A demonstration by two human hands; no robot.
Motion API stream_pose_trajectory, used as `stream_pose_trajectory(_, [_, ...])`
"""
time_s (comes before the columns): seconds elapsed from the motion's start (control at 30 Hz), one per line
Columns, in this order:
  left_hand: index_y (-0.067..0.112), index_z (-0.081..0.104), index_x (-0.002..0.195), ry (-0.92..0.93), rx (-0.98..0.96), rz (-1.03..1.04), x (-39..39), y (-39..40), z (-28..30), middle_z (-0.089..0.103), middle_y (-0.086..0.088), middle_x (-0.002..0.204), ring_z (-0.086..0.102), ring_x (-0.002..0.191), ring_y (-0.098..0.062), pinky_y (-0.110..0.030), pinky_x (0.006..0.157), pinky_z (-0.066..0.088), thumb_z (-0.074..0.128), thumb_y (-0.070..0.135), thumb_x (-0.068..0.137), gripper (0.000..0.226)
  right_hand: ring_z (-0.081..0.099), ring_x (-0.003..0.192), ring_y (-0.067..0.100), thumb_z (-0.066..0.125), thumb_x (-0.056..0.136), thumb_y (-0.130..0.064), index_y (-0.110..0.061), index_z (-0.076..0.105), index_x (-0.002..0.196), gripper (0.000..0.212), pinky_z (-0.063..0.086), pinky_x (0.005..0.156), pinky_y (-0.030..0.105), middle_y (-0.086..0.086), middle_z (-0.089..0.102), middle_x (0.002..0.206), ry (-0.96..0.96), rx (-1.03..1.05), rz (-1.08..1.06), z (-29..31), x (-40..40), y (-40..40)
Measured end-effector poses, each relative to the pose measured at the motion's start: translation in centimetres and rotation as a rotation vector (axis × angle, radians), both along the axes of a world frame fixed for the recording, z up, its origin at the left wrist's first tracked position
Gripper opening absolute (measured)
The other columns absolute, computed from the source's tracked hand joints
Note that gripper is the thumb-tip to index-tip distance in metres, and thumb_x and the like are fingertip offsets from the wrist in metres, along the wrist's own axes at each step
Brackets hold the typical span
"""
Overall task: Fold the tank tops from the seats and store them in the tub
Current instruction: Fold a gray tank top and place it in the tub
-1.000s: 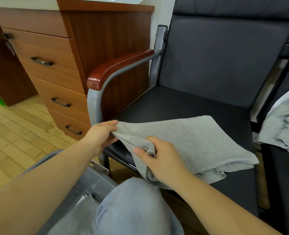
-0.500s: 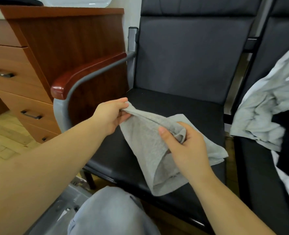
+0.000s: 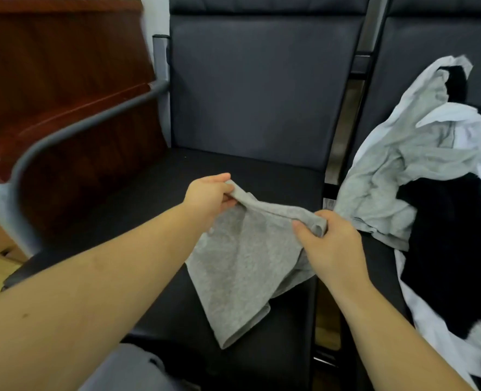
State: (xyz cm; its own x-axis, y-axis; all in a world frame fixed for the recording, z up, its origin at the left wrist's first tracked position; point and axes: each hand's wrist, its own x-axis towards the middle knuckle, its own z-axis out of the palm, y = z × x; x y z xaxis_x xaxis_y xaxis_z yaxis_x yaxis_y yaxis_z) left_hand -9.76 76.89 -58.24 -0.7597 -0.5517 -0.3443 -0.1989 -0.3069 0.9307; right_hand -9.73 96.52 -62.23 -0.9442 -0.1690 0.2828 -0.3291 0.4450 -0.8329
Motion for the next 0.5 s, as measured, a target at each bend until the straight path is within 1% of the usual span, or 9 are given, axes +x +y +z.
stream_pose_trajectory(0.1, [0.003,0.054,0.131,-0.055,0.006,-0.059,-1.1,1.2,-1.7,0.058,-0.020,0.127,0.060,0.113,-0.030,-0.032,0.087,0.051,0.053,-0.006,0.093,0.039,0.051,0.060,0.015,0.062,0.089,-0.030,-0.014,0.053,0.072,0.025,0.036,0.050,0.028,0.002,0.054,0.065,-0.164,0.240,-0.015,-1.3,-1.0,0.7])
stream_pose_trajectory(0.2, [0.003,0.048,0.136,-0.119,0.003,-0.137,-2.0,1.8,-2.5,0.057,-0.021,0.128,0.059,0.116,-0.030,-0.032,0.086,0.050,0.053,-0.004,0.094,0.042,0.055,0.066,0.015,0.059,0.090,-0.033,-0.018,0.055,0.079,0.018,0.041,0.054,0.031,0.000,0.058,0.073,-0.274,0.355,-0.006,-1.9,-1.8,1.1])
stream_pose_trajectory(0.27, [0.007,0.046,0.138,-0.146,-0.035,-0.210,-2.4,1.9,-2.9,0.058,-0.016,0.122,0.060,0.109,-0.026,-0.030,0.083,0.050,0.053,-0.001,0.095,0.044,0.056,0.071,0.014,0.059,0.089,-0.030,-0.022,0.056,0.086,0.009,0.045,0.060,0.033,-0.003,0.059,0.080,-0.284,0.393,-0.013,-2.1,-2.1,1.2])
stream_pose_trajectory(0.3, [0.009,0.045,0.139,-0.151,-0.063,-0.250,-2.5,1.9,-3.0,0.059,-0.011,0.114,0.061,0.103,-0.023,-0.030,0.083,0.050,0.053,0.000,0.095,0.045,0.057,0.075,0.015,0.059,0.088,-0.028,-0.023,0.057,0.091,0.006,0.047,0.063,0.034,-0.005,0.059,0.086,-0.267,0.405,-0.017,-2.2,-2.2,1.2])
stream_pose_trajectory(0.33, [0.011,0.044,0.141,-0.150,-0.100,-0.289,-2.5,1.9,-3.1,0.058,-0.007,0.106,0.061,0.096,-0.020,-0.031,0.083,0.052,0.053,0.001,0.096,0.047,0.057,0.083,0.016,0.060,0.087,-0.026,-0.024,0.059,0.098,0.011,0.048,0.067,0.034,-0.005,0.058,0.094,-0.227,0.414,-0.017,-2.3,-2.3,1.1])
stream_pose_trajectory(0.37, [0.013,0.044,0.142,-0.145,-0.151,-0.326,-2.4,1.9,-3.1,0.056,-0.003,0.100,0.060,0.090,-0.017,-0.031,0.083,0.053,0.052,0.002,0.096,0.048,0.056,0.092,0.016,0.061,0.087,-0.025,-0.024,0.059,0.106,0.020,0.048,0.073,0.034,-0.005,0.055,0.101,-0.175,0.421,0.002,-2.3,-2.4,0.9])
stream_pose_trajectory(0.4, [0.015,0.043,0.143,-0.141,-0.228,-0.360,-2.2,1.8,-3.1,0.055,0.001,0.100,0.059,0.086,-0.013,-0.030,0.084,0.052,0.052,0.003,0.096,0.049,0.054,0.101,0.016,0.061,0.086,-0.026,-0.024,0.058,0.112,0.026,0.047,0.081,0.034,-0.005,0.053,0.106,-0.117,0.433,0.041,-2.3,-2.7,0.7])
stream_pose_trajectory(0.43, [0.018,0.042,0.143,-0.146,-0.337,-0.386,-1.7,1.8,-3.0,0.055,0.004,0.108,0.057,0.084,-0.008,-0.028,0.084,0.052,0.053,0.004,0.096,0.050,0.051,0.107,0.016,0.062,0.087,-0.028,-0.024,0.057,0.116,0.030,0.046,0.088,0.034,-0.005,0.052,0.110,-0.061,0.454,0.102,-2.1,-2.8,0.3])
stream_pose_trajectory(0.5, [0.024,0.045,0.141,-0.143,-0.585,-0.405,-0.2,1.7,-2.8,0.050,0.008,0.125,0.053,0.083,0.000,-0.023,0.078,0.050,0.055,0.011,0.095,0.049,0.045,0.115,0.016,0.061,0.088,-0.037,-0.027,0.055,0.123,0.036,0.041,0.096,0.033,-0.005,0.049,0.120,-0.001,0.542,0.268,-1.8,-3.0,-0.6])
